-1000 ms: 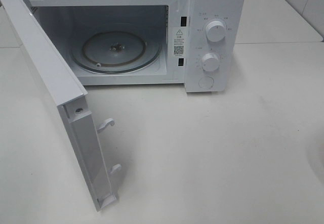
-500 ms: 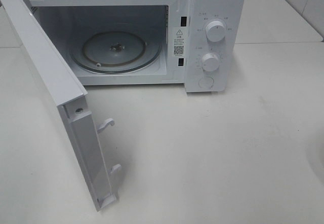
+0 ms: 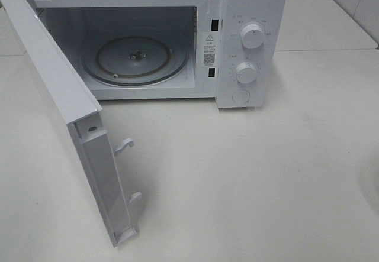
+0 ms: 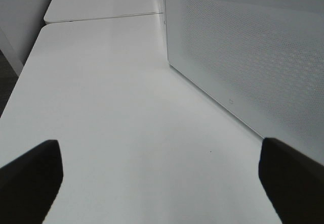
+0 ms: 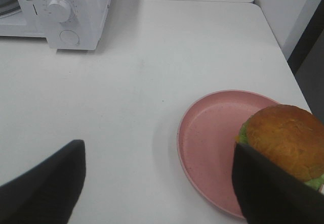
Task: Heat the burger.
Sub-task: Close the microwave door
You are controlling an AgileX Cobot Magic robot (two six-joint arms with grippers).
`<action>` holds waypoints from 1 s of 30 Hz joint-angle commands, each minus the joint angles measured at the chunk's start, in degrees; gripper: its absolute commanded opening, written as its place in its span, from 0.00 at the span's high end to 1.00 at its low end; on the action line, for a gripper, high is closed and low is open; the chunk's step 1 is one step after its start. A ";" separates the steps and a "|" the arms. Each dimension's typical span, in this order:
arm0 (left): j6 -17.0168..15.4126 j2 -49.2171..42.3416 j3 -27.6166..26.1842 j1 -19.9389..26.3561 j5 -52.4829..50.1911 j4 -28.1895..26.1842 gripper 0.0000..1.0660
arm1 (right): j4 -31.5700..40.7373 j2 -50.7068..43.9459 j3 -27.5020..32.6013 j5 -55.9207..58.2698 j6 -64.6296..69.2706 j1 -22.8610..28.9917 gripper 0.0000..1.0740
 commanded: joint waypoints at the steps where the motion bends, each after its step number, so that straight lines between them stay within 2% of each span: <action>1: -0.17 -0.97 0.06 0.29 -0.17 -0.80 0.08 | -0.06 -1.43 0.11 -0.63 -0.57 -0.40 0.29; 6: -0.17 -0.92 -1.43 0.29 -1.78 -2.01 0.08 | -0.06 -1.43 0.11 -0.63 -0.57 -0.40 0.29; 11: -0.17 -0.92 -2.41 0.29 -7.73 -1.55 0.09 | -0.06 -1.43 0.11 -0.63 -0.57 -0.40 0.29; 13: -0.57 0.34 -2.41 0.29 -10.77 -0.11 0.15 | -0.06 -1.43 0.11 -0.63 -0.57 -0.40 0.29; 14: -0.57 0.34 -2.41 0.29 -10.77 -0.11 0.15 | -0.06 -1.43 0.11 -0.63 -0.57 -0.40 0.29; 16: -0.57 2.12 -2.41 0.29 -13.29 1.38 0.28 | -0.06 -1.43 0.11 -0.63 -0.57 -0.40 0.29; 17: -0.57 2.12 -2.41 0.29 -13.29 1.38 0.28 | -0.06 -1.43 0.11 -0.63 -0.57 -0.40 0.29; 18: -0.57 3.72 -2.41 0.29 -14.95 1.38 0.41 | -0.06 -1.43 0.11 -0.63 -0.57 -0.40 0.29; 19: -0.57 3.72 -2.41 0.29 -14.95 1.38 0.41 | -0.06 -1.43 0.11 -0.63 -0.57 -0.40 0.29; 20: -0.57 5.44 -2.41 0.29 -16.44 1.38 0.55 | -0.06 -1.43 0.11 -0.63 -0.57 -0.40 0.29; 21: -0.57 6.53 -2.41 0.29 -17.48 1.38 0.61 | -0.06 -1.43 0.11 -0.63 -0.57 -0.40 0.29; 22: -0.57 6.53 -2.41 0.29 -17.48 1.38 0.61 | -0.06 -1.43 0.11 -0.63 -0.57 -0.40 0.29; 24: -0.57 11.12 -2.41 0.29 -21.14 1.38 0.88 | -0.06 -1.43 0.11 -0.63 -0.57 -0.40 0.29; 25: -0.57 11.12 -2.41 0.29 -21.14 1.38 0.88 | -0.06 -1.43 0.11 -0.63 -0.57 -0.40 0.29; 26: -0.57 12.38 -2.41 0.29 -22.29 1.38 0.95 | -0.06 -1.43 0.11 -0.63 -0.57 -0.40 0.29; 27: -0.57 12.38 -2.41 0.29 -22.29 1.38 0.95 | -0.06 -1.43 0.11 -0.63 -0.57 -0.40 0.29; 28: -0.23 14.61 -2.06 0.29 -25.15 1.38 1.00 | -0.06 -1.43 0.11 -0.63 -0.57 -0.40 0.29; 30: -0.17 15.70 -1.78 0.29 -26.87 1.38 1.00 | -0.06 -1.43 0.11 -0.63 -0.57 -0.40 0.29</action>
